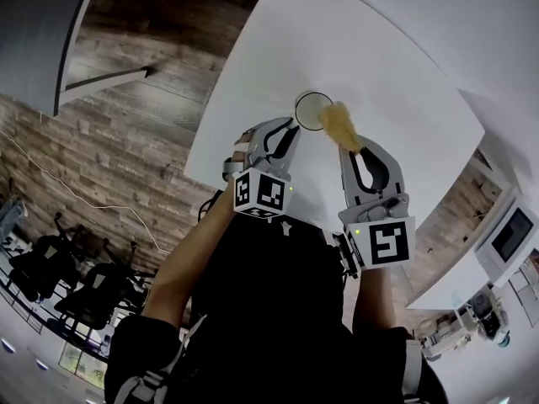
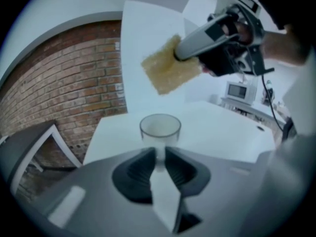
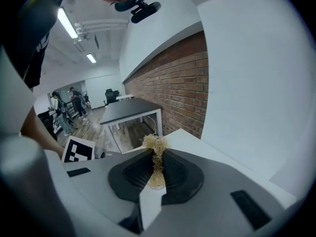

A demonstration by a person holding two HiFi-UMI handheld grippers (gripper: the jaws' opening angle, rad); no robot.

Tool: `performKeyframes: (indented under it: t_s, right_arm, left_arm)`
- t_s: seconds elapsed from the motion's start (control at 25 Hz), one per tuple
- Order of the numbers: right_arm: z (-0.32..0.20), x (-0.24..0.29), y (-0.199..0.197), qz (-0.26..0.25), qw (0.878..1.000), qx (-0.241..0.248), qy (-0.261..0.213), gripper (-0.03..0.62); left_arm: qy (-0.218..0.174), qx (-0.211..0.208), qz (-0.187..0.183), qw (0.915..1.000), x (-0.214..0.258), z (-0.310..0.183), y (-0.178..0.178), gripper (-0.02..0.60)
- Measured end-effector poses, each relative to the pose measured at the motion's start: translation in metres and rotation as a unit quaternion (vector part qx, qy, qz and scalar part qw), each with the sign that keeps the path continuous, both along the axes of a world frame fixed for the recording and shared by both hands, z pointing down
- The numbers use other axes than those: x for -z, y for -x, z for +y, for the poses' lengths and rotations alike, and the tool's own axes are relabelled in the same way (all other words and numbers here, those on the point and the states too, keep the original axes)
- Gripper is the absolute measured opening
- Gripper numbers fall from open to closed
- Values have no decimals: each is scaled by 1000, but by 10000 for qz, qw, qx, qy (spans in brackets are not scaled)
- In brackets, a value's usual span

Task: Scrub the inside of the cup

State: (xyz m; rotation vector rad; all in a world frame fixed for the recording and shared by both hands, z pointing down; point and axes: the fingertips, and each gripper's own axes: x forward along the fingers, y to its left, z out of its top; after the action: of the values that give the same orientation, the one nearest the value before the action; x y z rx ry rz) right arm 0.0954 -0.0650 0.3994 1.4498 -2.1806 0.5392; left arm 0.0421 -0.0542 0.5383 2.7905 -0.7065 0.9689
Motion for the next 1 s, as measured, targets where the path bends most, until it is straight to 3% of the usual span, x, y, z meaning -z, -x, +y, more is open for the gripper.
performKeyframes:
  t_s: [0.12, 0.28, 0.52, 0.84, 1.0]
  right_arm:
    - [-6, -11, 6, 211, 9986, 401, 272, 31]
    - [-3, -33, 12, 301, 9910, 865, 979, 31]
    - [-2, -73, 26, 782, 9724, 1475, 1631, 31]
    - [-10, -103, 35, 1110, 9510, 1856, 2211, 29]
    - [-15, -119, 38, 1364, 9300, 2183, 2625, 29]
  left_arm:
    - [35, 8, 55, 10000, 1, -1, -1, 63]
    - [8, -15, 24, 10000, 2, 0, -3, 61]
    - [-111, -14, -100, 9999, 2, -1, -3, 61]
    - [-169, -66, -179, 9997, 1, -2, -5, 61]
    - [-189, -61, -170, 9997, -1, -2, -4, 61]
